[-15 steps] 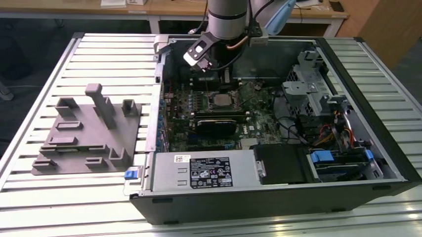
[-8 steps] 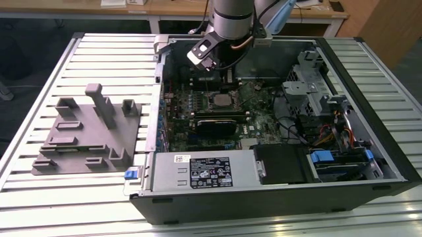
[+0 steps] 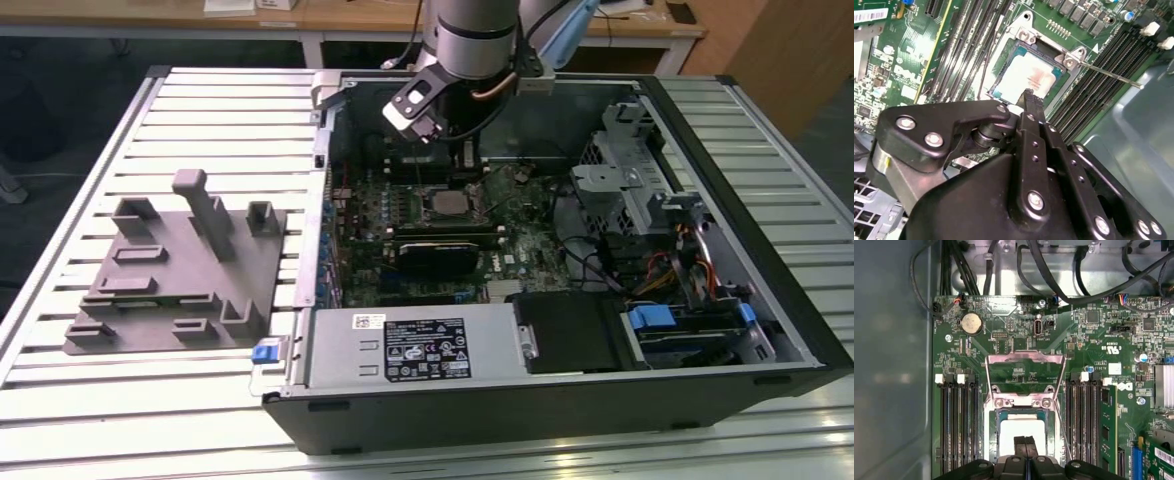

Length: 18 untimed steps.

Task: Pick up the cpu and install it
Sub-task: 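Place the cpu into insertion slot, then close the cpu cover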

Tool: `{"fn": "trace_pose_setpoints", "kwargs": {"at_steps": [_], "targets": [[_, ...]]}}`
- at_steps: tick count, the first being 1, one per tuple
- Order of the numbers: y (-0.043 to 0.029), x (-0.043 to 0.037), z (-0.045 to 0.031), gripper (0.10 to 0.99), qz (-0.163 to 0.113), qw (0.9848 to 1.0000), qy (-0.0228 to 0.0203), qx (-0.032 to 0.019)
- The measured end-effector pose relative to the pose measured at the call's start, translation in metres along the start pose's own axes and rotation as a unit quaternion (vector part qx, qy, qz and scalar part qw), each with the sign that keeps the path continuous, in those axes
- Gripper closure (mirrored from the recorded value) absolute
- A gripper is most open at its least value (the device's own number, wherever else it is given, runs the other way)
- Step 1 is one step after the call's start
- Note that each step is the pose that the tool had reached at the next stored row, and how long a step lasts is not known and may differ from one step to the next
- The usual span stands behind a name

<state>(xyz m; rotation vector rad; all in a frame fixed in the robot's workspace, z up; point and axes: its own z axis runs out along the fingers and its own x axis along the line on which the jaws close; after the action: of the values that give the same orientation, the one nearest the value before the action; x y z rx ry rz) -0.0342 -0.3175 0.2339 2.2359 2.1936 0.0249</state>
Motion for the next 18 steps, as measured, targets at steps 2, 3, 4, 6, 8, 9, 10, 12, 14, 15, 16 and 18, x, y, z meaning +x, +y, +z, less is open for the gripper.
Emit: {"fn": "trace_pose_setpoints", "kwargs": {"at_steps": [2,3,4,6,8,9,10,12,14,15,16,18], "targets": [[0.0,0.0,-0.0016,0.98,0.0,1.0,0.0001,-0.0001],[0.0001,0.0,-0.0026,0.98,0.0,1.0,0.0001,-0.0001],[0.0001,0.0,-0.0029,0.98,0.0,1.0,0.0002,-0.0001],[0.0001,0.0001,-0.0029,0.98,0.0,1.0,0.0003,-0.0001],[0.0001,0.0,-0.0037,0.98,0.0,1.0,0.0001,-0.0001],[0.0001,0.0,-0.0037,0.98,0.0,1.0,0.0002,-0.0001],[0.0001,0.0,-0.0037,0.98,0.0,1.0,0.0002,-0.0001],[0.0001,0.0,-0.005,0.98,0.0,1.0,0.0001,0.0],[0.0001,0.0,-0.0061,0.98,0.0,1.0,0.0001,-0.0001],[0.0001,0.0,-0.0067,0.98,0.0,1.0,0.0001,-0.0001],[0.0001,0.0001,-0.0074,0.98,0.0,1.0,0.0002,-0.0001],[0.0002,0.0001,-0.0089,0.98,0.0,1.0,0.0002,-0.0001]]}}
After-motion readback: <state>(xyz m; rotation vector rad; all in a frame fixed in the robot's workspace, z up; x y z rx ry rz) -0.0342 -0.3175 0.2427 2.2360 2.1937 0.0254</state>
